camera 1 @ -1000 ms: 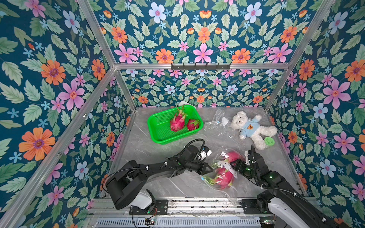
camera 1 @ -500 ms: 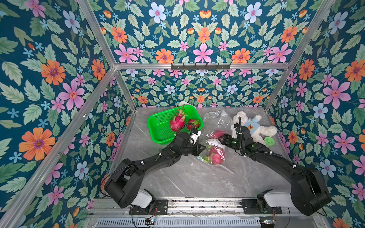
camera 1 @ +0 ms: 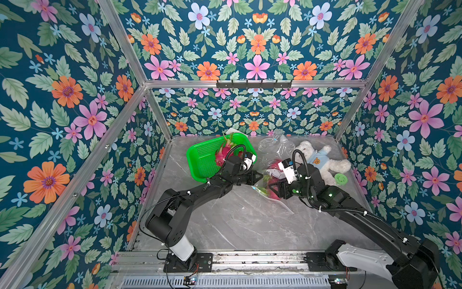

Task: Open the zip-top bag and take out the dragon fruit
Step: Pick up the zipper food storage bag at the center of the board.

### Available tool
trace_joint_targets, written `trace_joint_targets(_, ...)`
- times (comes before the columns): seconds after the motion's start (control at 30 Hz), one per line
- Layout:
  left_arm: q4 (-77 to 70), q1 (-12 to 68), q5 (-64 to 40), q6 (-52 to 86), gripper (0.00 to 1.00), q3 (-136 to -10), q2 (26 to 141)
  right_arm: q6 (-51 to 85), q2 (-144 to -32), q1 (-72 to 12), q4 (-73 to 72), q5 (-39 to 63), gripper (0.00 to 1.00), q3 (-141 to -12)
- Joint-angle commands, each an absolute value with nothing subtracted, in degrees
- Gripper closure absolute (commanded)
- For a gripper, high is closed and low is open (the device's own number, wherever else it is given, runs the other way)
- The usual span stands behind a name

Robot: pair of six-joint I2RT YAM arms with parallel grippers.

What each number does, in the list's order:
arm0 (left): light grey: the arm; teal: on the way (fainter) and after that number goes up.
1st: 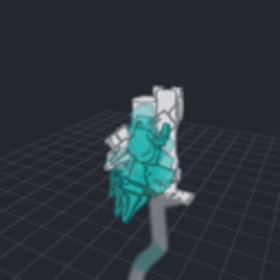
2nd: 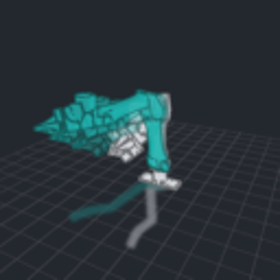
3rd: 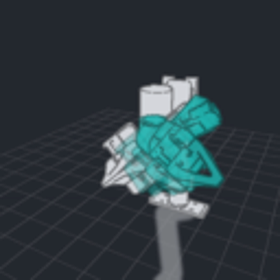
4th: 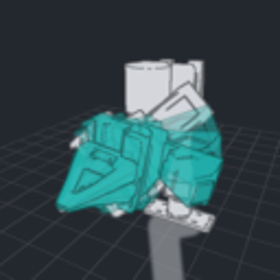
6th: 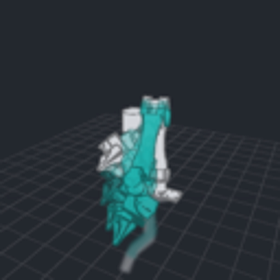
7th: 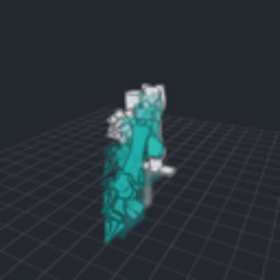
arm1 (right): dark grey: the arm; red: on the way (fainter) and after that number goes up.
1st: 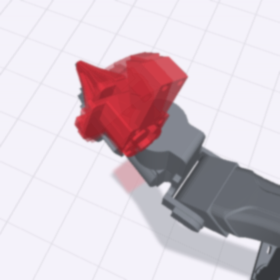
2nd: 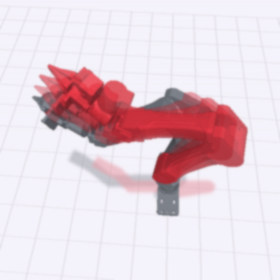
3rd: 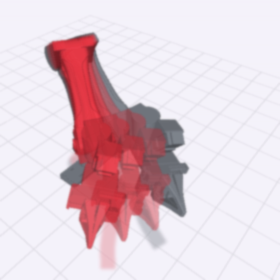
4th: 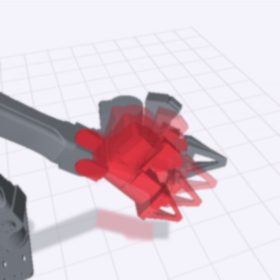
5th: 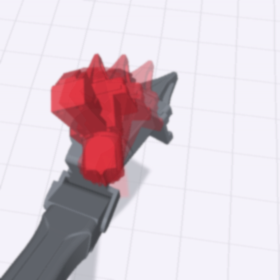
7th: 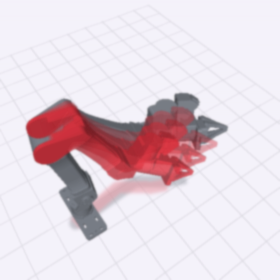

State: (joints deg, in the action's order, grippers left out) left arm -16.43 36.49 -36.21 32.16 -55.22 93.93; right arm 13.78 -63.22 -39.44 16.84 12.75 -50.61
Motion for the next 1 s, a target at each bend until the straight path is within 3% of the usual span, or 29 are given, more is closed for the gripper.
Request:
trace_joint_targets(0.0,-19.4,36.4,-39.9,35.5,0.96,-55.7,94.5,7.4,-64.9,-42.8,15.1,8.1,0.39,-50.1)
trace_joint_targets(0.23,-17.4,36.4,-40.3,35.0,0.96,-56.3,93.9,4.6,-69.5,-44.4,7.5,7.8,0.44,-50.4)
trace_joint_targets(0.73,-17.6,36.2,-40.7,35.6,0.96,-56.4,94.8,-1.2,-75.7,-50.9,1.8,-2.7,0.63,-52.3)
trace_joint_targets(0.97,-17.9,36.2,-41.0,35.8,0.96,-56.3,94.6,-1.8,-77.7,-51.3,2.0,-4.2,0.66,-52.8)
